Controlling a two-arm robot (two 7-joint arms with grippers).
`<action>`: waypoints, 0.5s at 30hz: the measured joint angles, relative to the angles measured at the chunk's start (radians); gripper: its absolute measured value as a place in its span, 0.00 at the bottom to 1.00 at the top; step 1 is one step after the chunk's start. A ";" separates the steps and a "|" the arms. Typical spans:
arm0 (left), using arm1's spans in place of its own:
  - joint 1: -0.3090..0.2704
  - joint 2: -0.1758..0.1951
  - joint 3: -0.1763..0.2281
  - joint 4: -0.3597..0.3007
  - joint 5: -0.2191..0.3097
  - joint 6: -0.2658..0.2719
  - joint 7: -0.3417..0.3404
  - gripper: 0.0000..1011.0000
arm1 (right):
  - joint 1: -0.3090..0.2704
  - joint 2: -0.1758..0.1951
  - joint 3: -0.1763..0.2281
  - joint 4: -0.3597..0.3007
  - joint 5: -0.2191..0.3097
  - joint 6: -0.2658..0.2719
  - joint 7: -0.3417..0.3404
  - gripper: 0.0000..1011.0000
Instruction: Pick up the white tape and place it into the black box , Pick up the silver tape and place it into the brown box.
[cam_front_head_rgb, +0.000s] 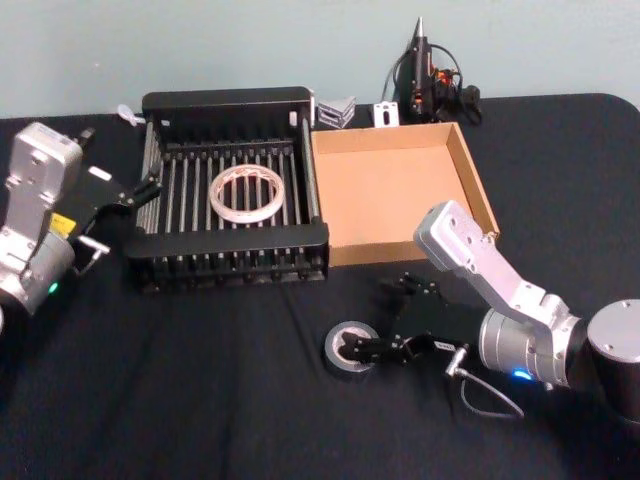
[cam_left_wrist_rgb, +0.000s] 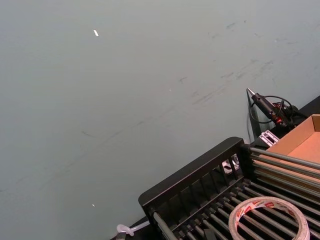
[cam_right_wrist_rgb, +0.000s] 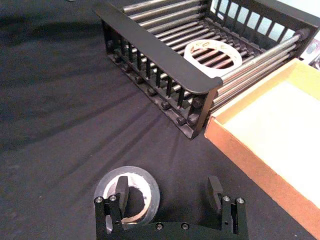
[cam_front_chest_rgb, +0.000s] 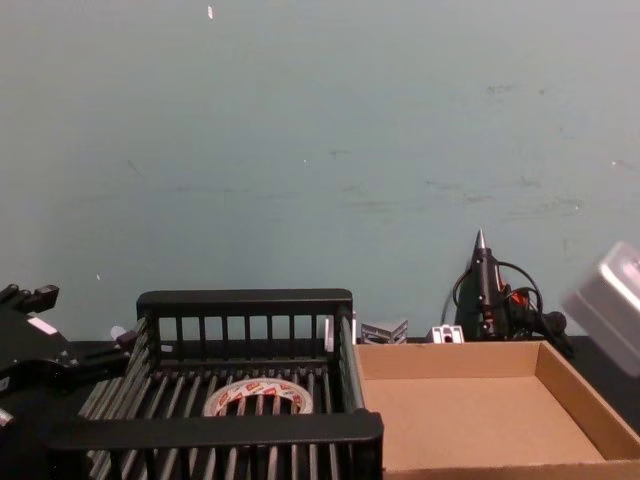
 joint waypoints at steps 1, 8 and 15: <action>0.000 0.000 0.000 0.000 0.000 0.000 0.000 0.99 | 0.003 -0.003 -0.001 0.002 -0.002 0.004 -0.002 0.99; 0.000 0.000 0.000 0.000 0.000 0.000 0.000 0.99 | 0.019 -0.021 -0.008 0.021 -0.017 0.029 -0.007 0.99; 0.000 0.000 0.000 0.000 0.000 0.000 0.000 0.99 | 0.022 -0.020 -0.011 0.025 -0.020 0.041 0.008 0.99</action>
